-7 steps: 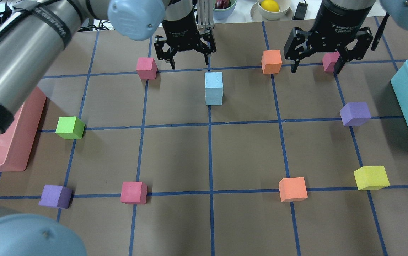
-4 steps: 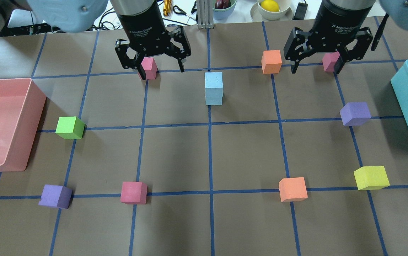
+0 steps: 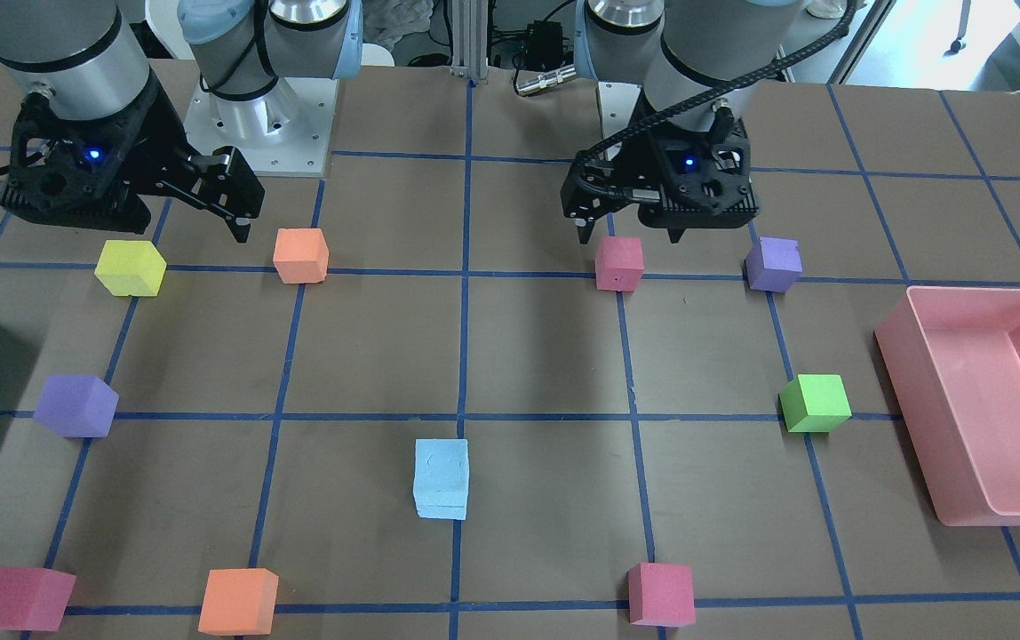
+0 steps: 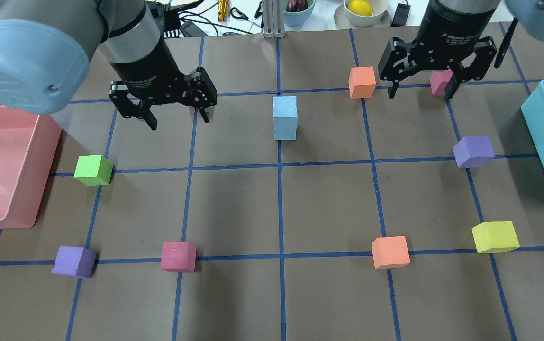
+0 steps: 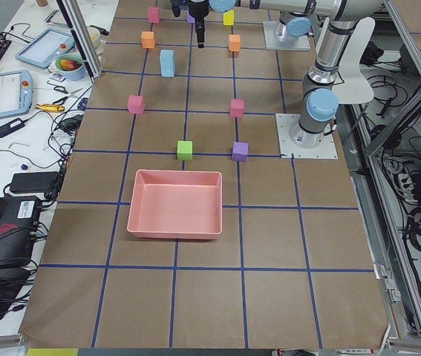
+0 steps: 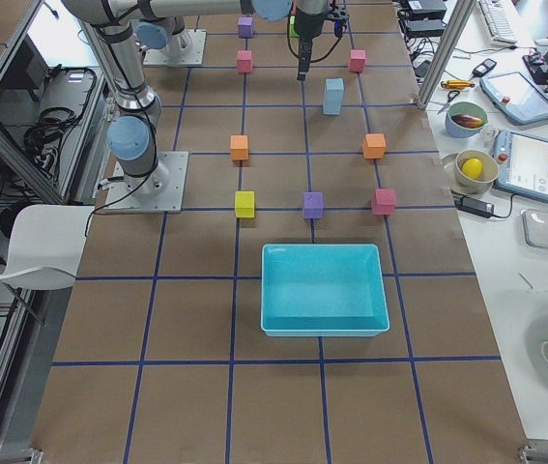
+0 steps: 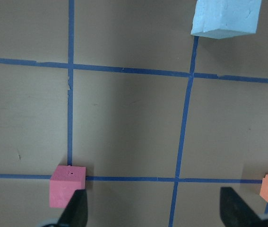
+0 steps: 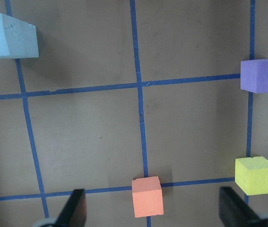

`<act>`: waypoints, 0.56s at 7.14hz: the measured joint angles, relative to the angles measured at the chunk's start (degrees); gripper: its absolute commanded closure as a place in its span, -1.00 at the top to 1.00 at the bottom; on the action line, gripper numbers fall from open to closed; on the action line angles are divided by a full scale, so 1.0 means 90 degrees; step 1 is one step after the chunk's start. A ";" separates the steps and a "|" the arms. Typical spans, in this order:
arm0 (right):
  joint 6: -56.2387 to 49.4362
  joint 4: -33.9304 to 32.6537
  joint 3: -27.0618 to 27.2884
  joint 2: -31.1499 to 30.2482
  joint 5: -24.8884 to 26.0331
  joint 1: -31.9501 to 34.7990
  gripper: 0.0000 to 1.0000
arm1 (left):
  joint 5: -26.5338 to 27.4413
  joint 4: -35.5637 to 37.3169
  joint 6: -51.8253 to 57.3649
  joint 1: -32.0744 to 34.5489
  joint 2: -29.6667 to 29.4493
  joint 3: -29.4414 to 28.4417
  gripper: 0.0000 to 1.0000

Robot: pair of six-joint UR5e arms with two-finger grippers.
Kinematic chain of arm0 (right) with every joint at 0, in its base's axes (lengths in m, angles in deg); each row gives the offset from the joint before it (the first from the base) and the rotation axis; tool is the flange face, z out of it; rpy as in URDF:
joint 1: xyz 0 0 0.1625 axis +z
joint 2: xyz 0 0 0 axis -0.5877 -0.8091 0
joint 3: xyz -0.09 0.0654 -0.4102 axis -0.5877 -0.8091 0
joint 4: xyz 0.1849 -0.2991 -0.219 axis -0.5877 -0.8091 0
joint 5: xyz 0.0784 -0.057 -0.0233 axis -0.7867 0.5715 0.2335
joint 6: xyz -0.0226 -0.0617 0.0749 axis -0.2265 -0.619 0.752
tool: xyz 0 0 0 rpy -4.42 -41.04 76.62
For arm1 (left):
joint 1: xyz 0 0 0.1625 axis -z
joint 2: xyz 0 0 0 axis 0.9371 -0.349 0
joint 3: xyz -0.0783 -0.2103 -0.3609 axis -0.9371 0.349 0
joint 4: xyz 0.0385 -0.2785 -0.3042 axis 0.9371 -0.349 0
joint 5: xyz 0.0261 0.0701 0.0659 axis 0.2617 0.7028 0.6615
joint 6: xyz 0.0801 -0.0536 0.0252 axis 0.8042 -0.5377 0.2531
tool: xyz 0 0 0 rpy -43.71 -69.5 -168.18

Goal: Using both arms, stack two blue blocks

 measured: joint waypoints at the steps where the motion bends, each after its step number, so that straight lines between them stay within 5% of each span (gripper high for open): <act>1: -0.0002 0.0000 0.0000 0.0000 0.0004 0.0000 1.00 | 0.0093 0.0020 0.0201 -0.0273 0.0014 -0.0083 1.00; 4: -0.0012 -0.0008 0.0062 -0.0009 0.0010 -0.0014 1.00 | 0.0018 -0.0026 0.0119 -0.0464 -0.0072 -0.0307 1.00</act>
